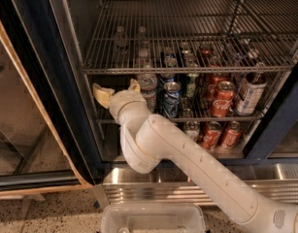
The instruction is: Pick water bottle from middle shelf of fridge
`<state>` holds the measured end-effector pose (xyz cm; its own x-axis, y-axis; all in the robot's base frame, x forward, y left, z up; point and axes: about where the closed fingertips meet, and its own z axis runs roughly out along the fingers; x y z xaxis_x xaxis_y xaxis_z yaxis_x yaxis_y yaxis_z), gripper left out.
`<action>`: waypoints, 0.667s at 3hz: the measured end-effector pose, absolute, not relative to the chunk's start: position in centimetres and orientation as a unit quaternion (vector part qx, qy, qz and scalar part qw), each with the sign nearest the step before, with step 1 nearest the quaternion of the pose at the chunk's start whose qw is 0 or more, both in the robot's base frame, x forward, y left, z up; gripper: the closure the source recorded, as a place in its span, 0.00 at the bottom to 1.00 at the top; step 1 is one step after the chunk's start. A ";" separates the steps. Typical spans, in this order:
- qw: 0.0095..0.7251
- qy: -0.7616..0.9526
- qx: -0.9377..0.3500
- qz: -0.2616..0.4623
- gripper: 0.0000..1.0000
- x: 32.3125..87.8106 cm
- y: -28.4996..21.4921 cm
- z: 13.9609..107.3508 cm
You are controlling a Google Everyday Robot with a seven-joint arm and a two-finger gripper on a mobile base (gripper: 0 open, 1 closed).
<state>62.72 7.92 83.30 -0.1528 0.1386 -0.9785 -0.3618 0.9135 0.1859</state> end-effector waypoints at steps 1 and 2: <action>0.644 0.735 -0.086 0.194 0.29 64.0 8.5 83.2; 0.639 0.737 -0.101 0.195 0.29 65.2 9.5 83.1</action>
Offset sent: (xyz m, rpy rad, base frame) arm 0.0390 0.0278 -0.0031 -0.0548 0.0111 0.0724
